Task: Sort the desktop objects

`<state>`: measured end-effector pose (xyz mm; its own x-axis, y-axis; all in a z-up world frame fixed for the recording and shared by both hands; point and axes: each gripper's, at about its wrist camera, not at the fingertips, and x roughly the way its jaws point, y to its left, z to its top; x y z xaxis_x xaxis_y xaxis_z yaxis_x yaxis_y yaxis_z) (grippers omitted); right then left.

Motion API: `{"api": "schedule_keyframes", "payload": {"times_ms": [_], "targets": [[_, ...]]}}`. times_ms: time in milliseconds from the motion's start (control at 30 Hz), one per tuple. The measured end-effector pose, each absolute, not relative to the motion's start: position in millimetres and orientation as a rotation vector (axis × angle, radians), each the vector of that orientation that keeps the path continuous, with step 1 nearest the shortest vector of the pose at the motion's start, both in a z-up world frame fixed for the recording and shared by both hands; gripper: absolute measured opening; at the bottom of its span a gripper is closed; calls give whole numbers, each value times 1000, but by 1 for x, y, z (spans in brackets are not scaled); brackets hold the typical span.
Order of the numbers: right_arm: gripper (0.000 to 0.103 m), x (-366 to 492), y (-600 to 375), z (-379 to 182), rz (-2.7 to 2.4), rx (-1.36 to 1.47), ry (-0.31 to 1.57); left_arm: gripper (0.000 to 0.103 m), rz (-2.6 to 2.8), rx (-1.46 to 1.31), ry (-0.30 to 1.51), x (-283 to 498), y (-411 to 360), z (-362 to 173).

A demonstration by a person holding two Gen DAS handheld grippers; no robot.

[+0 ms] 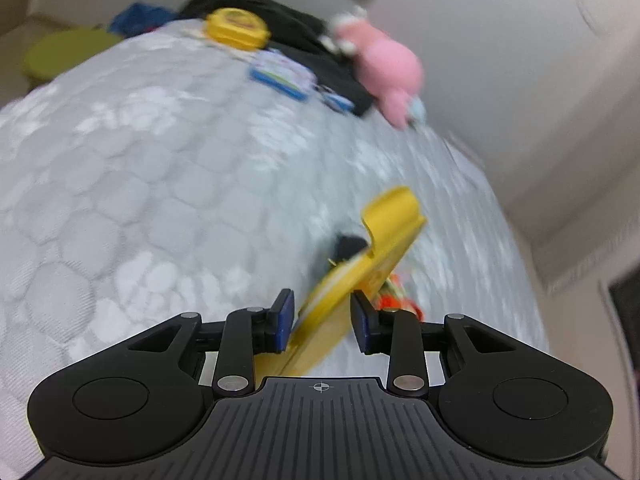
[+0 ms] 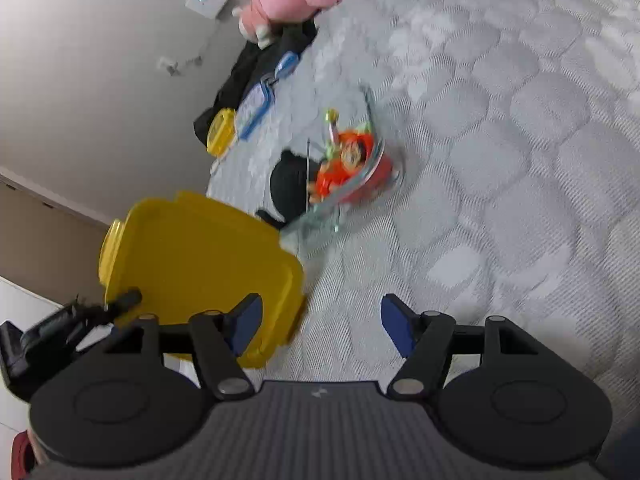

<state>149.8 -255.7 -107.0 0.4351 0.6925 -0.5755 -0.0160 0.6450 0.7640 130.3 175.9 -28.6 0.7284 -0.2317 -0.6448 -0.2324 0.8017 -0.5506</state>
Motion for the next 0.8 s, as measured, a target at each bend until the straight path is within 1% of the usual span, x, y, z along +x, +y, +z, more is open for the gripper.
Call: {"api": "schedule_keyframes", "payload": {"times_ms": [100, 200, 300, 400, 533, 600, 667, 733, 800], "targets": [[69, 148, -239, -112, 513, 769, 1079, 32, 50, -758, 749, 129, 203, -49], [69, 148, -217, -116, 533, 772, 1115, 32, 97, -857, 738, 125, 228, -72], [70, 152, -193, -125, 558, 849, 1166, 34, 119, -951, 784, 127, 245, -98], [70, 156, -159, -143, 563, 972, 1259, 37, 135, -1086, 854, 129, 262, -127], [70, 158, -121, -166, 508, 1032, 1342, 38, 123, -1189, 892, 132, 273, -147], [70, 157, -108, -170, 468, 987, 1337, 39, 119, -1193, 907, 134, 274, -151], [66, 155, -103, -168, 423, 913, 1302, 41, 118, -1198, 925, 136, 275, -155], [65, 151, -107, -165, 380, 857, 1246, 41, 113, -1211, 945, 140, 276, -162], [65, 151, -112, -168, 374, 861, 1205, 41, 96, -1221, 978, 145, 274, -168]]}}
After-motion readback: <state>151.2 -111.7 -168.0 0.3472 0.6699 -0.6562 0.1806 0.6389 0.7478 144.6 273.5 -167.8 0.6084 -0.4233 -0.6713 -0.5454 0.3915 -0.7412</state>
